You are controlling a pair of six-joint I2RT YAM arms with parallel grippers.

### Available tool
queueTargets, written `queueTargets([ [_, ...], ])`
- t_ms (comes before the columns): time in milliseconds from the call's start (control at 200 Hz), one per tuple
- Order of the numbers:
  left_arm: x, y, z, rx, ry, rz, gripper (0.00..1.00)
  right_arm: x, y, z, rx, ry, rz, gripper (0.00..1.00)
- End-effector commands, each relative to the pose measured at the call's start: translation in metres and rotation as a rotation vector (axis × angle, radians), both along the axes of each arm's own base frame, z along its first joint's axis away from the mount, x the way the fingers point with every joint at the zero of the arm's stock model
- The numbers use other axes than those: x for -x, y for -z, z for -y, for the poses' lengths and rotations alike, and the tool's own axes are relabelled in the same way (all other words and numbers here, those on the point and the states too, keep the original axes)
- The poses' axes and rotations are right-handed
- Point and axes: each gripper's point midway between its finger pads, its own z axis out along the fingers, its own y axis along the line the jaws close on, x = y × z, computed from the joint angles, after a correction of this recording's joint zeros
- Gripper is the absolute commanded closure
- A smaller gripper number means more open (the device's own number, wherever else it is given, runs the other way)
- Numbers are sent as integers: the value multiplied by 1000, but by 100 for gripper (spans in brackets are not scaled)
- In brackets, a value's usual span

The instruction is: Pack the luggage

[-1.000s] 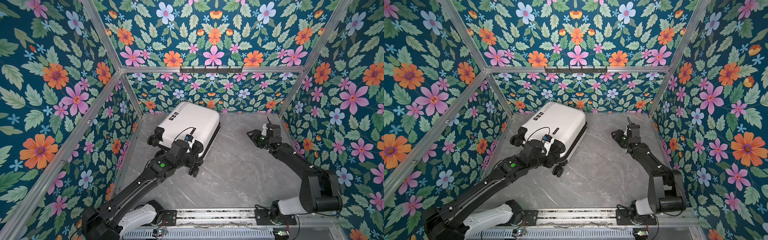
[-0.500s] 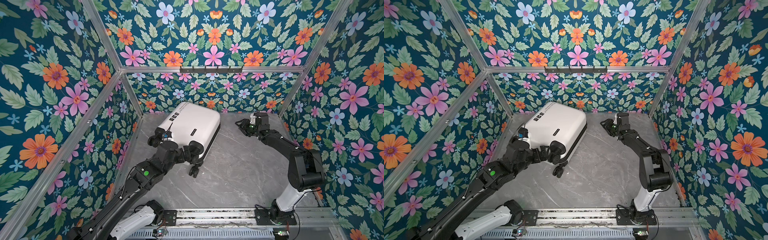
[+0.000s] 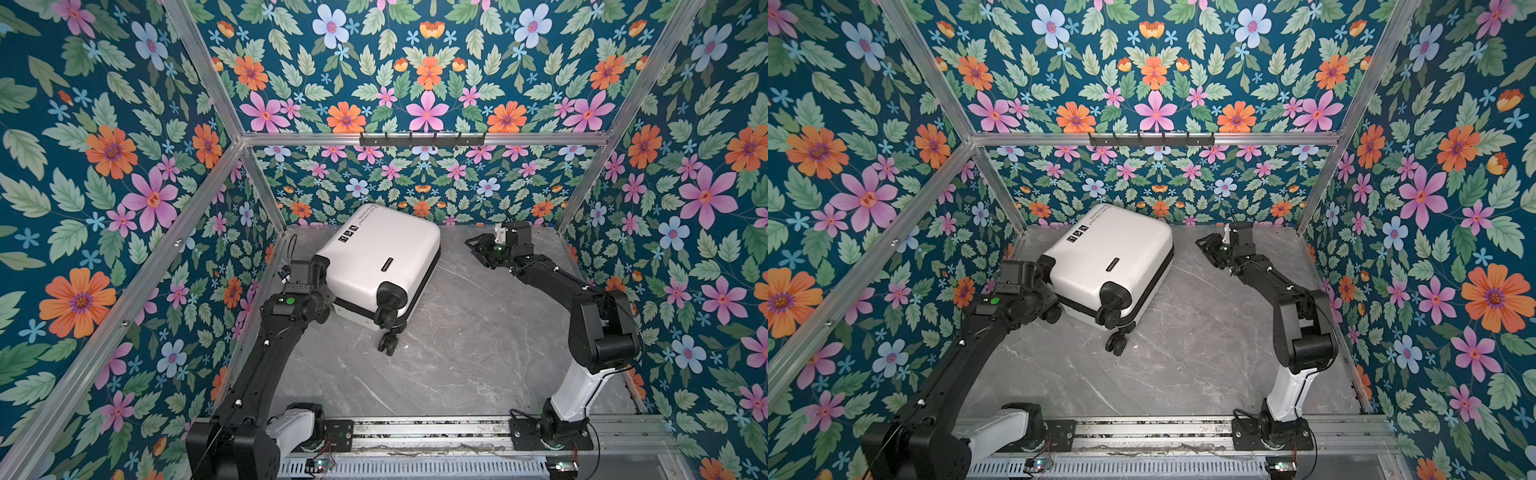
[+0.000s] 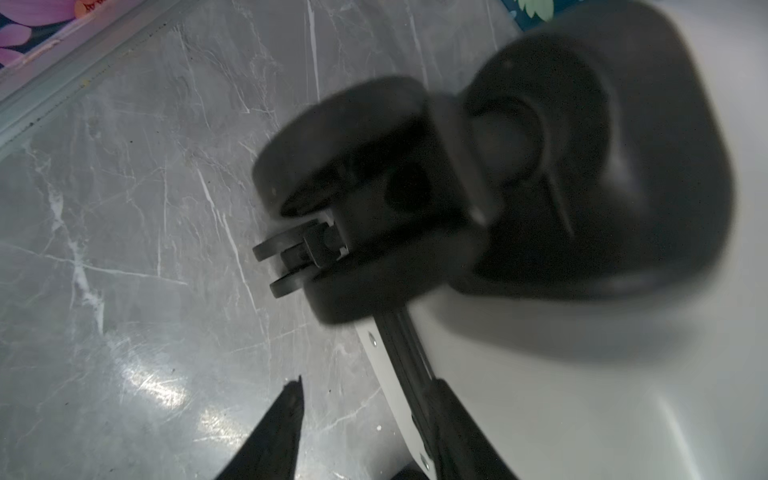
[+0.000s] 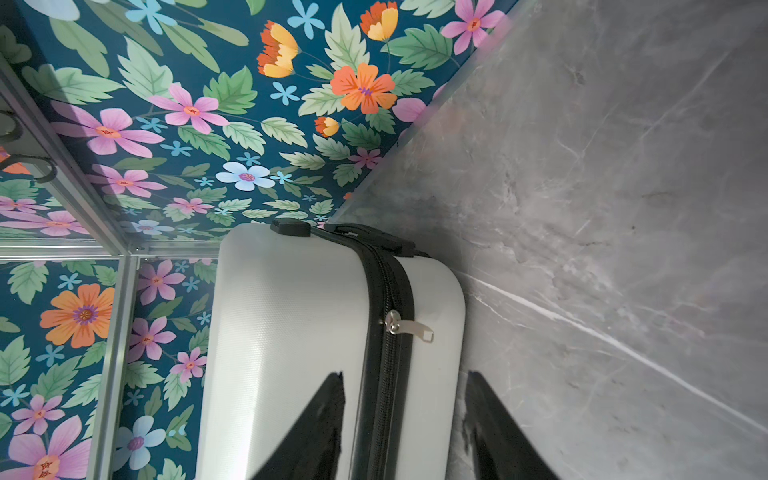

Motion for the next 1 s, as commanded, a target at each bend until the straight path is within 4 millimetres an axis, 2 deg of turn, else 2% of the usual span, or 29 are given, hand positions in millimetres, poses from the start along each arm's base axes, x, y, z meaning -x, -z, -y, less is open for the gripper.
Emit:
queueTargets([
  [0,-25,-4,0,66,22,42,52,-10,-13,-6,-20,-18,45,51],
  [305,-88,7,-36,124,-41,64,55,-18,-26,-12,2,-40,120,51],
  [535,-150,14,-40,124,38,64,51,-36,-31,-21,51,-58,150,54],
  [725,-188,28,-32,144,118,49,47,-54,-16,-19,94,-37,106,54],
  [995,-210,40,-13,169,236,48,43,-96,22,-16,32,89,-120,50],
])
